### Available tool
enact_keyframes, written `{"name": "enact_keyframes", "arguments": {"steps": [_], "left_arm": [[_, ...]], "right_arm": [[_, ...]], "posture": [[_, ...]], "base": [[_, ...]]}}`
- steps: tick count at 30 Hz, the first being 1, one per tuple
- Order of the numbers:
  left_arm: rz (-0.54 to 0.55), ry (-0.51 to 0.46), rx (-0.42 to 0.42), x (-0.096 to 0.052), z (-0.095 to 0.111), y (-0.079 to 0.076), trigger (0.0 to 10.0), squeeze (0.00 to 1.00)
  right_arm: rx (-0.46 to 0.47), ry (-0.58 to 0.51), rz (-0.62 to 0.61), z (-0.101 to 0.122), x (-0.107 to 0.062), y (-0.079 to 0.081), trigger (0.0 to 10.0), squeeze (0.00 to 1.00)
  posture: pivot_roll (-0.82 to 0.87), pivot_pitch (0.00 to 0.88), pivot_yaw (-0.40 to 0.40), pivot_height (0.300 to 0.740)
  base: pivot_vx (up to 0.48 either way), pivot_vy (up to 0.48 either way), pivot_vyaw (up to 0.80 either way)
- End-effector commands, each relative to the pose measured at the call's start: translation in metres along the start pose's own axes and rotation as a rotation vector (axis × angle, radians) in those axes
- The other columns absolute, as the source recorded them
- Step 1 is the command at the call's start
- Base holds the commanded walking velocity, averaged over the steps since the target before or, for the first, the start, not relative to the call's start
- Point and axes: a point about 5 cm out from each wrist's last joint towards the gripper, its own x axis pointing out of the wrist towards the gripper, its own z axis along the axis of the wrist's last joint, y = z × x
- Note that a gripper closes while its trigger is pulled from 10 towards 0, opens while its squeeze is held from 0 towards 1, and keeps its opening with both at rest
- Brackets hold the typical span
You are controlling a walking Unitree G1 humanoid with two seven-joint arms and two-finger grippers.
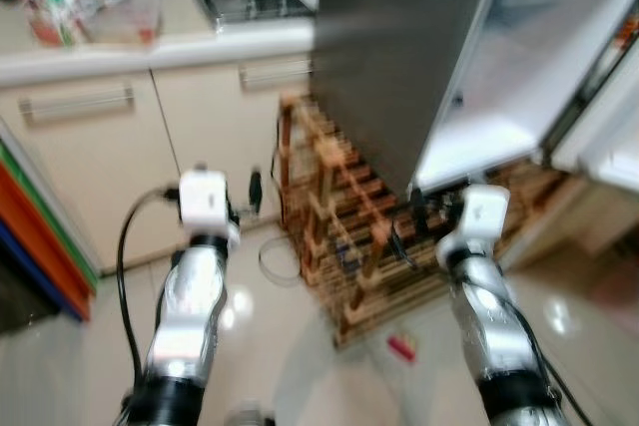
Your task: Restocking fridge
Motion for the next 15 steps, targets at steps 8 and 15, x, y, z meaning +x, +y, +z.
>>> {"name": "enact_keyframes", "arguments": {"steps": [8, 15], "left_arm": [[0.001, 0.013, 0.023, 0.002, 0.003, -0.008, 10.0, 0.00], [-0.031, -0.049, 0.014, 0.006, 0.018, -0.014, 10.0, 0.00]], "right_arm": [[-0.028, -0.029, 0.019, 0.008, 0.003, -0.005, 10.0, 0.25], [-0.063, -0.071, 0.050, 0.016, 0.006, 0.000, 10.0, 0.23]], "posture": [[0.03, 0.000, -0.064, 0.740], [0.03, 0.000, -0.063, 0.740]], "base": [[0.000, 0.240, 0.57], [0.137, 0.000, 0.55]]}}
